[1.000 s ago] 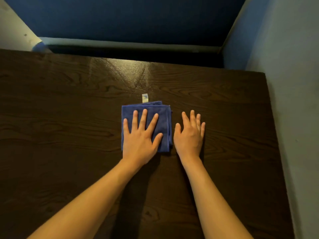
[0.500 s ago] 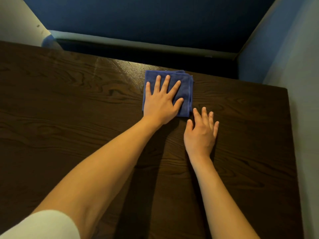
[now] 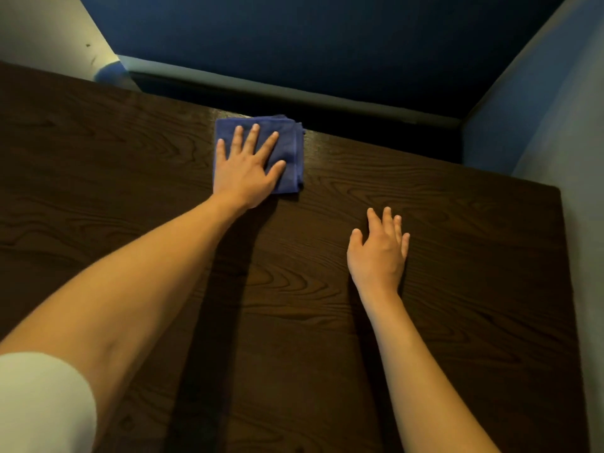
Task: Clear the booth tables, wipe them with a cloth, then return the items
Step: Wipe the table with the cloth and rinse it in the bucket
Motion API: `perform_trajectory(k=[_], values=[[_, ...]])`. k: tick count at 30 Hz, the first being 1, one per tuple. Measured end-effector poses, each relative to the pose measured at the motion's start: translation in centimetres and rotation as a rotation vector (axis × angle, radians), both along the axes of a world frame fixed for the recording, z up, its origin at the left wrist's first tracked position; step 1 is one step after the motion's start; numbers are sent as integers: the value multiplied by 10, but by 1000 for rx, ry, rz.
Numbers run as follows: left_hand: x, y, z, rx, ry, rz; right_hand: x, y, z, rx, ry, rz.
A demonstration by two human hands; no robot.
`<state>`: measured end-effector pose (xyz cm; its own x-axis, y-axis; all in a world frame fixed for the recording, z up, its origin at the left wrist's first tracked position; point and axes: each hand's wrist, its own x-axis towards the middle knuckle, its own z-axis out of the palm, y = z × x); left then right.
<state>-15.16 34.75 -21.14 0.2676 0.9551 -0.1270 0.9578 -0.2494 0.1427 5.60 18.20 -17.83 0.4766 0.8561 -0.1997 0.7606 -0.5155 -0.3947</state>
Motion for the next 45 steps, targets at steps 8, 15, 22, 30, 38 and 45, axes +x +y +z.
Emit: perform_trajectory(k=[8,15,22,30,38,45], values=[[-78,-37,3,-13,1,28,-73,-2,7,-36,40,55],[-152,-80,3,-10,8,22,-145,-17,9,-60,39,61],[-234,-167,6,-28,14,-30,-214,-52,5,-48,21,30],[-266,-270,4,-53,25,-108,-251,-100,3,10,52,58],[-253,-343,4,-78,46,-187,-246,-142,3,31,88,116],[-219,-398,9,-102,36,-233,-217,-181,4,38,102,97]])
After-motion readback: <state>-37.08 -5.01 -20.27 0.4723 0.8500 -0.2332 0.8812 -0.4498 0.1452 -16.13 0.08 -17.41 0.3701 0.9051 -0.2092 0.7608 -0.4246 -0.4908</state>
